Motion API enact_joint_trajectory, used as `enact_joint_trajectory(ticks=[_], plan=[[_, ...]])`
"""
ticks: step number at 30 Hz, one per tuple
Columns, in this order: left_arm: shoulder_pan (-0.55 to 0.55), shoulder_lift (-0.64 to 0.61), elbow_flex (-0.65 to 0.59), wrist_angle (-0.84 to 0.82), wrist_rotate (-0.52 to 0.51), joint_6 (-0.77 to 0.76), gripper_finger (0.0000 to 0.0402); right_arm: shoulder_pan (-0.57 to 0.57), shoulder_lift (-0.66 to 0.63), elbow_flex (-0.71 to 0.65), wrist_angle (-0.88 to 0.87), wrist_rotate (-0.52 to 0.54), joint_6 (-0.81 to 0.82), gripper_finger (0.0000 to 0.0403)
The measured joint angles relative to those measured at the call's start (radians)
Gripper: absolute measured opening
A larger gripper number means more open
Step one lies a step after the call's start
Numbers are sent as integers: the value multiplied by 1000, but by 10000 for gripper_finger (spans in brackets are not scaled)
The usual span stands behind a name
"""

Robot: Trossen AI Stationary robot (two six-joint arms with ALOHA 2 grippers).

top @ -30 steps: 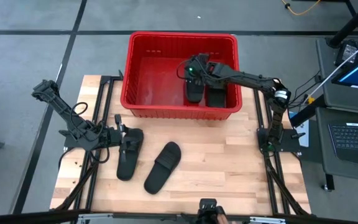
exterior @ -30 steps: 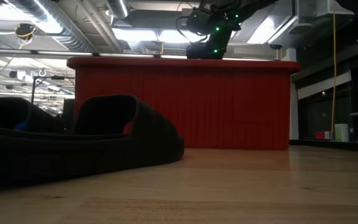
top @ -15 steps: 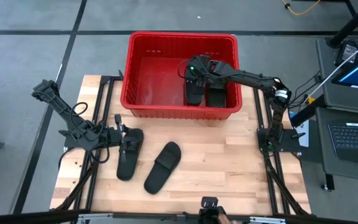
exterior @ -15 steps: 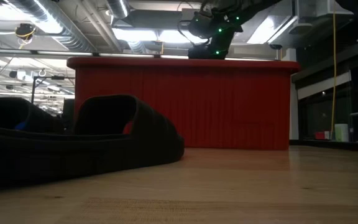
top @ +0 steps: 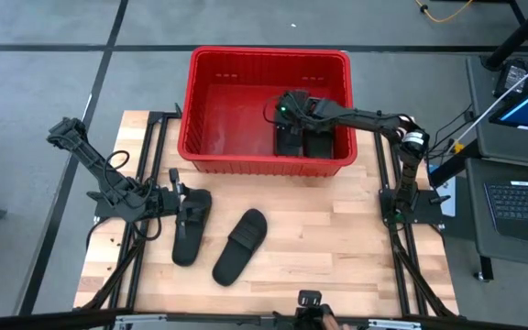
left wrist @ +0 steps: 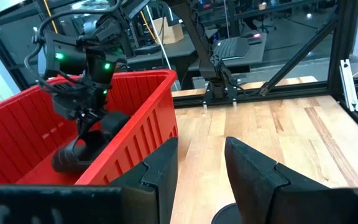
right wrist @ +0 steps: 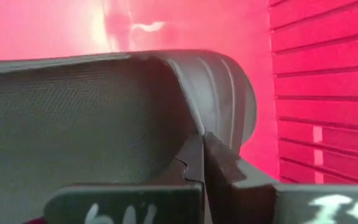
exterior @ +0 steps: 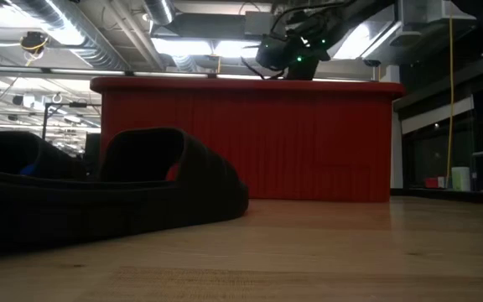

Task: Pick and place slides into bin
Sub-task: Put the right black slide into the red bin

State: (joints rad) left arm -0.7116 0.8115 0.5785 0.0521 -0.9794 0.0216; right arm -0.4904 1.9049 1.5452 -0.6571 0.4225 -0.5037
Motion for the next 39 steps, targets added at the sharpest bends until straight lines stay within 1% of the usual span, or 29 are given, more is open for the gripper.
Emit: enact_joint_trajectory(ticks=[4, 9, 13, 29, 39], plan=[[0, 0, 0, 0, 0, 0, 127, -6, 0, 0, -3, -30, -1, 0], [0, 0, 0, 0, 0, 0, 127, -5, 0, 0, -11, -38, -2, 0], [0, 0, 0, 0, 0, 0, 127, -9, 0, 0, -18, -88, -2, 0], [0, 0, 0, 0, 0, 0, 127, -12, 0, 0, -12, -88, 18, 0], [0, 0, 0, 0, 0, 0, 127, -12, 18, 2, 19, -112, 31, 0]])
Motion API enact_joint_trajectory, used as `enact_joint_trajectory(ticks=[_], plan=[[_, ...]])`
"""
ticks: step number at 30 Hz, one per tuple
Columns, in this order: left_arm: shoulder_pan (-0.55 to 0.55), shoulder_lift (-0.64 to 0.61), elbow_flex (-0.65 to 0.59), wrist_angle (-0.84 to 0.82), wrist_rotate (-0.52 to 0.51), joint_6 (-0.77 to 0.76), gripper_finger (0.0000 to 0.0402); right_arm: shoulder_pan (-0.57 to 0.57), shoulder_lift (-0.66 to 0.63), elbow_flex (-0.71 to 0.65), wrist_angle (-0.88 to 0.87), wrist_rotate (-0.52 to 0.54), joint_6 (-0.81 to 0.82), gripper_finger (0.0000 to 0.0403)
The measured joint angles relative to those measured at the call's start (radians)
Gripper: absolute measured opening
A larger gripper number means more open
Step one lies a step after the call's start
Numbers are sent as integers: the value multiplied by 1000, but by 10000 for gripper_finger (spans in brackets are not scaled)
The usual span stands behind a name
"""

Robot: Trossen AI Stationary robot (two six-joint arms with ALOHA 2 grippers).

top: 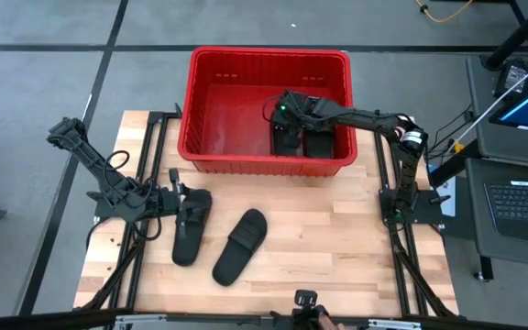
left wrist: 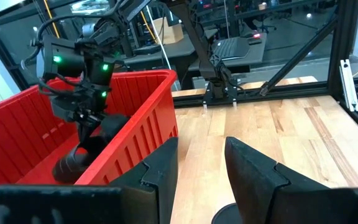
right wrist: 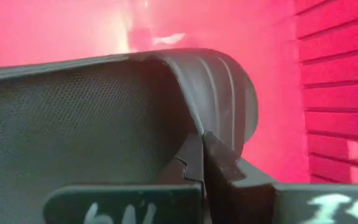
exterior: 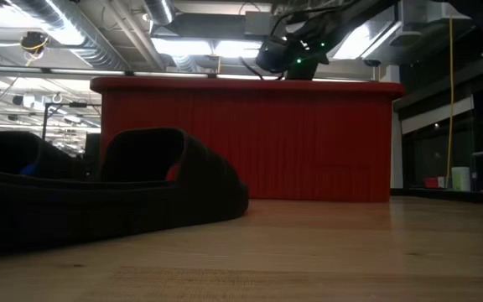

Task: Pick and place slides into bin
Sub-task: Put the right black slide into the red bin

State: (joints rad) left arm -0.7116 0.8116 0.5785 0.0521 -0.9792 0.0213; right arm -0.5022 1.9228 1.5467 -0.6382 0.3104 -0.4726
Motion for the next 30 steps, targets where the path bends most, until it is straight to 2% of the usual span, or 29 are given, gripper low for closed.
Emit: enact_joint_trajectory(ticks=[21, 25, 30], plan=[[0, 0, 0, 0, 2, 0, 127, 1, 17, 0, -29, -5, -5, 3], [0, 0, 0, 0, 2, 0, 127, 1, 18, 0, -33, -3, -4, 23], [0, 0, 0, 0, 3, 0, 127, 0, 19, 0, -39, 3, -7, 68]])
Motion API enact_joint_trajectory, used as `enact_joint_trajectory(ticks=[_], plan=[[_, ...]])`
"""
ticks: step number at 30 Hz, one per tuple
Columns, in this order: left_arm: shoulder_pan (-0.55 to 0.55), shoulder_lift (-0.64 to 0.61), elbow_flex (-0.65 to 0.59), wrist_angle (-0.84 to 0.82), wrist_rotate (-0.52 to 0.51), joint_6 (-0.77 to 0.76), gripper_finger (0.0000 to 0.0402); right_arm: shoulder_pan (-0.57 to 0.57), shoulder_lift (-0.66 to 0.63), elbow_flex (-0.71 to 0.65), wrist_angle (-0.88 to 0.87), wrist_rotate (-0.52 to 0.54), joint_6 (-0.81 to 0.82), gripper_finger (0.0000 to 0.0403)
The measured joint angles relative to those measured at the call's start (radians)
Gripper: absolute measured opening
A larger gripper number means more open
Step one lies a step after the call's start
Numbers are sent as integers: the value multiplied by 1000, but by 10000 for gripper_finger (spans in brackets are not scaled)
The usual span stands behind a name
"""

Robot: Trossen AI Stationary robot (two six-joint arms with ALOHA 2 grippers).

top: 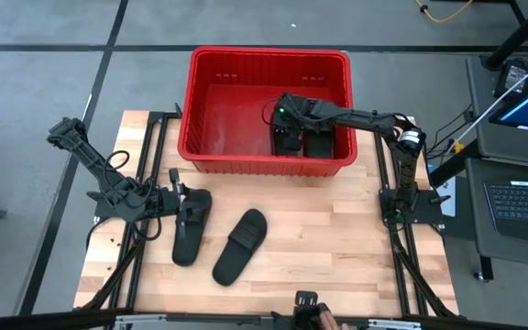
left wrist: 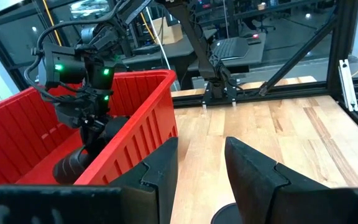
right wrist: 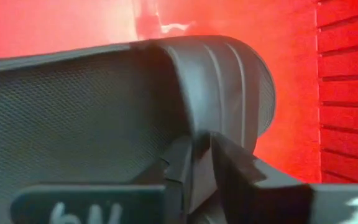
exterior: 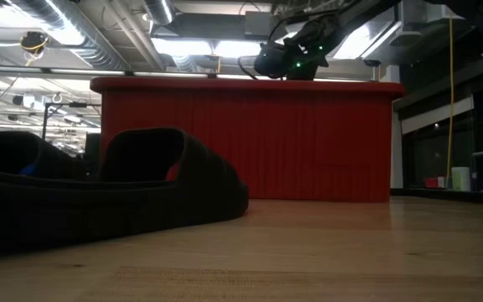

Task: Pick and place slides into bin
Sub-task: Put the right black slide into the red bin

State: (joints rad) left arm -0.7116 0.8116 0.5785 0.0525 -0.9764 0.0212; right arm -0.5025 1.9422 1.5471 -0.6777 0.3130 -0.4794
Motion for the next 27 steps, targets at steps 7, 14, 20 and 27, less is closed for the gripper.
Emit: enact_joint_trajectory(ticks=[7, 14, 20, 27], plan=[[0, 0, 0, 0, 0, 0, 127, 3, 0, 0, 0, 4, 56, 147], [0, 0, 0, 0, 0, 0, 127, 13, 1, 66, -74, -52, 88, 210], [0, 0, 0, 0, 0, 0, 127, 26, 1, 147, -188, -61, 122, 230], [0, 0, 0, 0, 0, 0, 127, 43, 1, 294, -324, -62, 164, 218]])
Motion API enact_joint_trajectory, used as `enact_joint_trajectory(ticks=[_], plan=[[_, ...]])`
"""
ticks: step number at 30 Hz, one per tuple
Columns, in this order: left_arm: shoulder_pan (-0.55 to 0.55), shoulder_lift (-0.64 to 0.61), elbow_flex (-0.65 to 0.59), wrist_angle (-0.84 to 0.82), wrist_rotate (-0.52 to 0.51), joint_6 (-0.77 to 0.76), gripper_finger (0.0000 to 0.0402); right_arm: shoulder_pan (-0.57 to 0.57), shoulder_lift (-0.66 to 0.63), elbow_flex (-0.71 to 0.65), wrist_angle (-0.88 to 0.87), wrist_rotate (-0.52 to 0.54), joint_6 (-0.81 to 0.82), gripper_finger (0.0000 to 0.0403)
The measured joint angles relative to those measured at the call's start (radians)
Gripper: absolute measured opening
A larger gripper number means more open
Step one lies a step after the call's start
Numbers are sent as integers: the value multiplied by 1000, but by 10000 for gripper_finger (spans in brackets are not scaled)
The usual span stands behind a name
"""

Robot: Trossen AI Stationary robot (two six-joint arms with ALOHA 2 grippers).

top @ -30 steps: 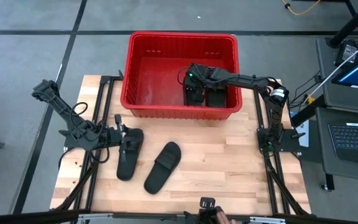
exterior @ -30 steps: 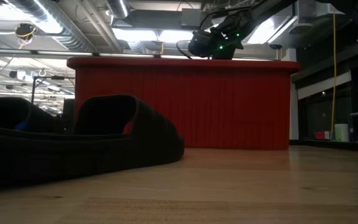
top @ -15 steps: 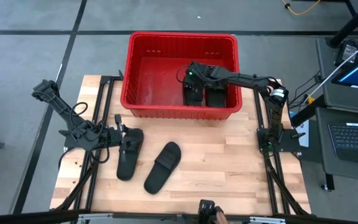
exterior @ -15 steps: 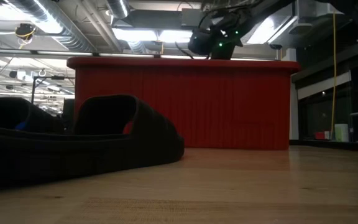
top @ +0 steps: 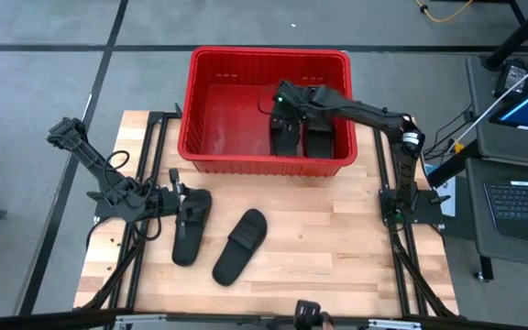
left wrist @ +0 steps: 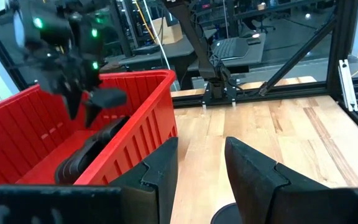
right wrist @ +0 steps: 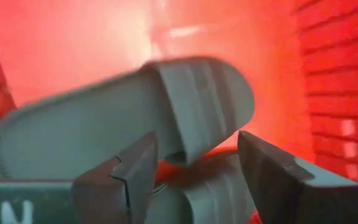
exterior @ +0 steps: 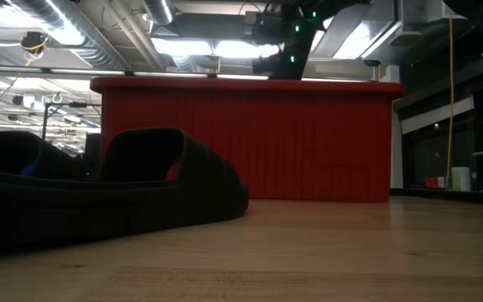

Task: Pick and place slides into bin
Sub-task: Put the right black slide into the red bin

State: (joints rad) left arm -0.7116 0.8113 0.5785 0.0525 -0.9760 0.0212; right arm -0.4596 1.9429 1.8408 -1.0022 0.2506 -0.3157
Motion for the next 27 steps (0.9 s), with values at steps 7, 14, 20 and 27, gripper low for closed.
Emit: enact_joint_trajectory(ticks=[7, 14, 20, 27], plan=[[0, 0, 0, 0, 0, 10, 127, 26, -1, 186, -72, 0, 6, 191], [0, 0, 0, 4, 0, 40, 127, 70, -1, 386, -203, 10, 82, 105], [0, 0, 0, 4, 0, 28, 127, 148, -24, 504, -368, 74, 126, 9], [0, 0, 0, 4, 0, 26, 127, 286, -128, 382, -393, 209, 232, 5]])
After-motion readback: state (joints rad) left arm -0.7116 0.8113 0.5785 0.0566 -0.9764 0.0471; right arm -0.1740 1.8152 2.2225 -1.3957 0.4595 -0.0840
